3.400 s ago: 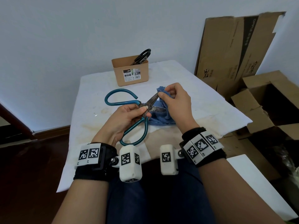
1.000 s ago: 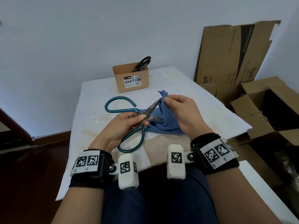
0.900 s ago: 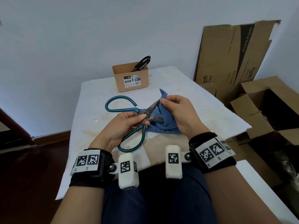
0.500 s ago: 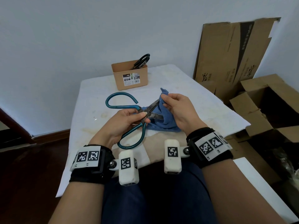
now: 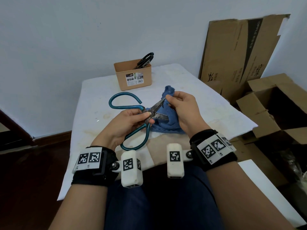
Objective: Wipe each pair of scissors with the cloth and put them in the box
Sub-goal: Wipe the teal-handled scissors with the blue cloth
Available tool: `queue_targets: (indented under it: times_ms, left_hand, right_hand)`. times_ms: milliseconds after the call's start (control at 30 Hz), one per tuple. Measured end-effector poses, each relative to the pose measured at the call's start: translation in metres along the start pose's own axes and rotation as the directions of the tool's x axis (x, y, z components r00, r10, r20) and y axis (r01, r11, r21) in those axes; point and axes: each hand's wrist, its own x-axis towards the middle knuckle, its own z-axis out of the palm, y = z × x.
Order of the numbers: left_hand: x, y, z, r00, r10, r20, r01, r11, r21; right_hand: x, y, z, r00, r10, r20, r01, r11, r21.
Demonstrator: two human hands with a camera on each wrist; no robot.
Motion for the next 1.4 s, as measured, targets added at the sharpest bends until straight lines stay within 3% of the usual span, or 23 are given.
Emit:
queue_targets:
  times_ms: [300,533,667,900,1067,1267,1400]
  left_hand:
    - [0.000,-0.001,-0.003,1.000,-0.016,-0.005,0.016,1.000,0.005]
    - [-0.002,-0.002,-0.006,0.997,-0.015,-0.073,0.013,1.000,-0.018]
    - [0.001,0.000,-0.004,0.993,-0.015,-0.116,0.013,1.000,-0.020]
    - [0.003,0.003,0.002,0.994,-0.020,-0.107,0.019,1.000,-0.003]
    - [0.003,0.005,0.008,0.995,-0.011,-0.095,0.014,0.999,0.034]
    - [0.002,0.004,0.008,0.996,-0.001,-0.088,0.005,0.999,0.042]
    - [0.002,0.003,0.009,0.997,0.011,-0.070,-0.008,0.999,0.044]
  right_hand:
    - [-0.001,0.002,-0.002,1.000,0.029,0.011,-0.029,0.999,0.041]
    - [0.001,-0.005,-0.015,0.992,0.051,-0.118,-0.030,0.985,0.171]
    - [-0.003,-0.011,-0.012,0.997,0.024,-0.078,-0.012,0.989,0.146]
    - [-0.010,-0.011,0.000,0.982,-0.161,0.103,0.177,0.969,-0.174]
    - [-0.011,-0.004,0.005,0.940,-0.260,0.223,0.338,0.806,-0.486]
    - [-0.009,-0.001,0.006,0.910,-0.323,0.260,0.415,0.721,-0.555]
    - [-0.012,-0.004,0.011,0.905,-0.315,0.284,0.424,0.717,-0.553]
